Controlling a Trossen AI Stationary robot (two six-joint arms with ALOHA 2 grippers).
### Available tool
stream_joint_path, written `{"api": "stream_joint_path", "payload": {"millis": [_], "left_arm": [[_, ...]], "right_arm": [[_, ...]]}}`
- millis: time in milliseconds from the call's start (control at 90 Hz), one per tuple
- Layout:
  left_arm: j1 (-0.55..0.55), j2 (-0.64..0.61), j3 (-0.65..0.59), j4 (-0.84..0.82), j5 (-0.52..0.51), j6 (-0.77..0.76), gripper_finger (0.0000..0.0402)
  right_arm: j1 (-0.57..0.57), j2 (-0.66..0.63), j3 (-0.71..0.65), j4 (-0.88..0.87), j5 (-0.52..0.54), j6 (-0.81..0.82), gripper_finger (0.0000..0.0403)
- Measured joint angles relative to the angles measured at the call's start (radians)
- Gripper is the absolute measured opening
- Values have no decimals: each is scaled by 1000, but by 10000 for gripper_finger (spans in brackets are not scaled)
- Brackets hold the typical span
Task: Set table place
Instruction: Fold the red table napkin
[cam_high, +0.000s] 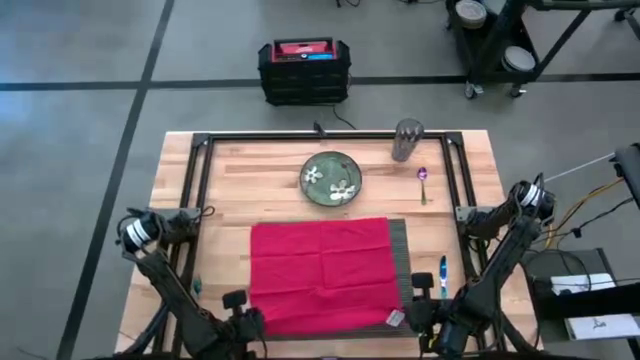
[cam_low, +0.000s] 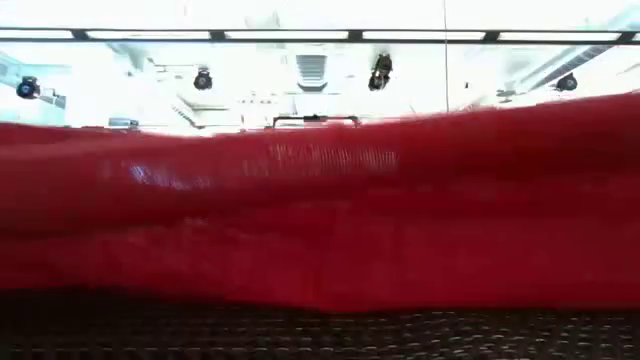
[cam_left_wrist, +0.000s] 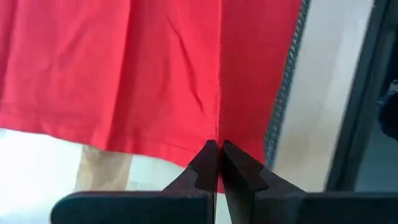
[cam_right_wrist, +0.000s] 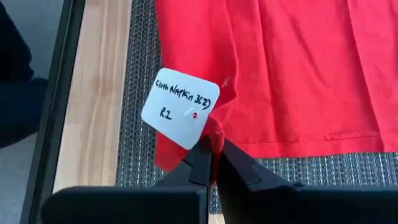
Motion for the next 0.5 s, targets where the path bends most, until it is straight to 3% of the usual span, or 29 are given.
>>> {"api": "stream_joint_path", "payload": {"millis": [222,500], "left_arm": [[11,-9,28,-105,-89,-14,0],[52,-33,26,-332,-181,-91,0]], "right_arm": [[-12,-14,-2,-11,72,53,0],[-84,-76,-63,-162,134,178,0]]}}
